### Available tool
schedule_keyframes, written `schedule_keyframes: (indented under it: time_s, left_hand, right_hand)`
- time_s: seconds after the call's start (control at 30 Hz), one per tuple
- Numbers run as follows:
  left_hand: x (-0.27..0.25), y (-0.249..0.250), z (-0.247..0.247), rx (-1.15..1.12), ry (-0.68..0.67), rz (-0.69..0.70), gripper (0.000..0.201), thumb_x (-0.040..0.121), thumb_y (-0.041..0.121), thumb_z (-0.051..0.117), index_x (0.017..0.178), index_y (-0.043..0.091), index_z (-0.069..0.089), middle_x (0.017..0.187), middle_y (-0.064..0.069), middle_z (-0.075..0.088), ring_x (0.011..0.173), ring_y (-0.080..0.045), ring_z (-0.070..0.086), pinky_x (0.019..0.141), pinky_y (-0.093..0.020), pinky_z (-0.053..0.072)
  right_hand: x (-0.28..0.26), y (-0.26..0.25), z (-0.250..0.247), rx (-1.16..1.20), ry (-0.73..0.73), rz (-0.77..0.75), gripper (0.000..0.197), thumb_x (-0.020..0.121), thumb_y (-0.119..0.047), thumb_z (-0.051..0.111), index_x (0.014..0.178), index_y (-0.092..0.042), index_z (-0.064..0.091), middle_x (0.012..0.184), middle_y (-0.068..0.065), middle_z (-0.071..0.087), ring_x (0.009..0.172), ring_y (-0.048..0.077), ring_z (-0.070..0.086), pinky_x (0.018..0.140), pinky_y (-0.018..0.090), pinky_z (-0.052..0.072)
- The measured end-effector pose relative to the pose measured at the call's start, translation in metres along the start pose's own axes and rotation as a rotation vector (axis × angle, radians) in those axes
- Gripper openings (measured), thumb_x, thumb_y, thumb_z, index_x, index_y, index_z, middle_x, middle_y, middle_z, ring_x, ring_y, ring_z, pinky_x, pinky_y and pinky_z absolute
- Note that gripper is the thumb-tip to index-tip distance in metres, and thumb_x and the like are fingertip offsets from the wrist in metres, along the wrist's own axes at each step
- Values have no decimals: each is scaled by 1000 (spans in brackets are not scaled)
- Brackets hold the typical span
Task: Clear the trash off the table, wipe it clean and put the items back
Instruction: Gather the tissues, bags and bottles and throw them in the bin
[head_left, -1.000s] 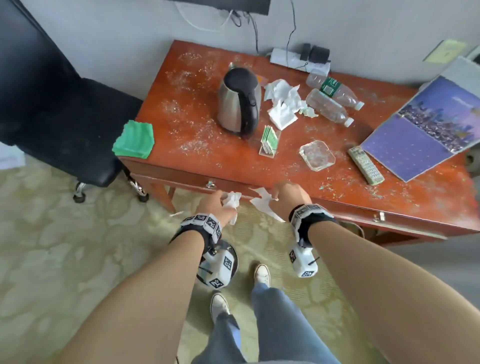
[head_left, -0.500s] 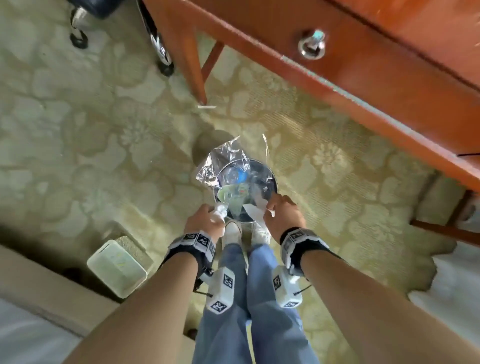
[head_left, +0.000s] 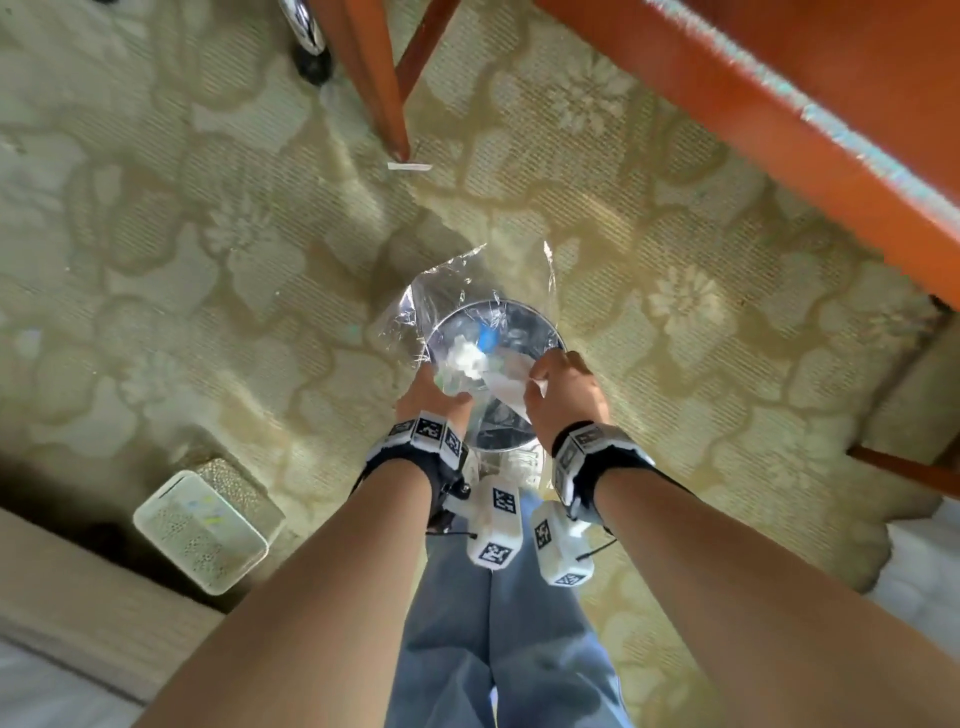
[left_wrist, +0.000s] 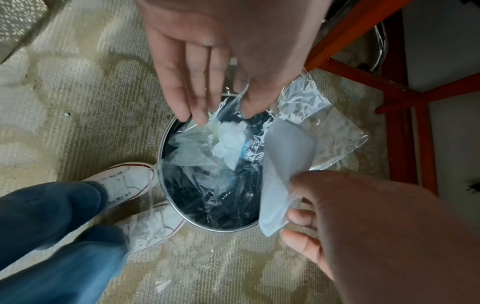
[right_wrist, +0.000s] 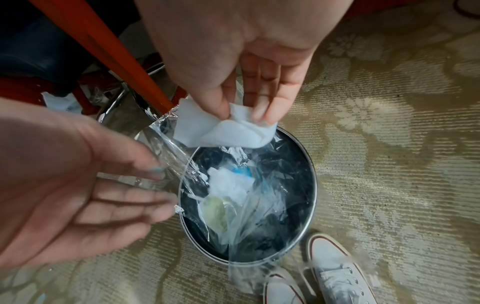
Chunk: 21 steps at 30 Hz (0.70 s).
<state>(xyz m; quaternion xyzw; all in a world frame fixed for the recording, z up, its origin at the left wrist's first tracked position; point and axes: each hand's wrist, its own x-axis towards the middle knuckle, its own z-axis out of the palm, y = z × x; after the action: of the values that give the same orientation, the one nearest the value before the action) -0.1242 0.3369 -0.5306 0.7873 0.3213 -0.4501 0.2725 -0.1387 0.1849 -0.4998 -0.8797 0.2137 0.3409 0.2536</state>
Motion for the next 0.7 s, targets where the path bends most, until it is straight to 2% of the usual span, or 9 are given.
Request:
schedule_keyframes:
  time_s: [0.1,0.2,0.27,0.4,0.47,0.57,0.6,0.7]
  left_hand:
    - [-3,-5,-2,4,-31,-13,52,90,28,65,139,25,48,135,-5,58,110,-28,64,91,-41,56]
    - [-7,-8,-5,-5,-56,-3,42,89,29,64,131,23,57,130,-6,63,105,-28,68,87,-42,59]
    - [-10,-8,-8,8,-55,8,38,90,25,62,127,18,63,126,-7,66,106,-29,67,88,-42,58]
    - [-20,-4,-13,2,-67,18,30,90,25,62,117,14,69,116,-10,72,101,-29,70,87,-41,59]
    - [-31,3,-20,-6,-58,37,28,90,23,62,116,15,69,115,-9,72,99,-28,70,87,-40,59]
    - [-54,17,-32,17,-54,63,26,92,20,62,116,14,69,115,-10,72,98,-28,71,87,-39,59]
    - [-65,23,-37,34,-54,87,25,93,19,62,116,14,69,115,-10,72,98,-27,71,87,-38,59]
    - [-110,47,-55,143,-50,153,24,95,20,58,116,12,66,119,-9,70,98,-24,69,86,-32,58]
  right_hand:
    - [4,-2,0,8,-8,0,11,96,-17,55,107,-15,56,106,0,50,77,17,55,69,26,44]
    - [7,-5,3,8,-86,10,20,96,-23,58,115,-17,54,117,2,49,88,21,60,80,34,53]
    - [5,-6,2,-20,-128,10,28,95,-26,59,121,-18,54,121,2,47,93,22,62,84,36,55]
    - [-5,-3,-8,-26,-158,24,28,93,-18,57,121,-19,56,120,2,53,96,20,62,85,35,56]
    - [-13,-1,-19,-5,-186,43,33,92,-11,52,124,-18,55,118,3,57,95,19,62,80,33,57]
    - [-32,-1,-49,29,-191,39,31,94,-8,50,121,-19,60,113,1,62,87,14,61,63,21,50]
    - [-40,-2,-61,21,-188,37,28,94,-9,50,118,-19,61,111,1,64,86,14,61,62,20,47]
    - [-72,-10,-105,17,-156,64,24,93,-12,48,110,-21,63,100,2,66,81,18,64,63,28,54]
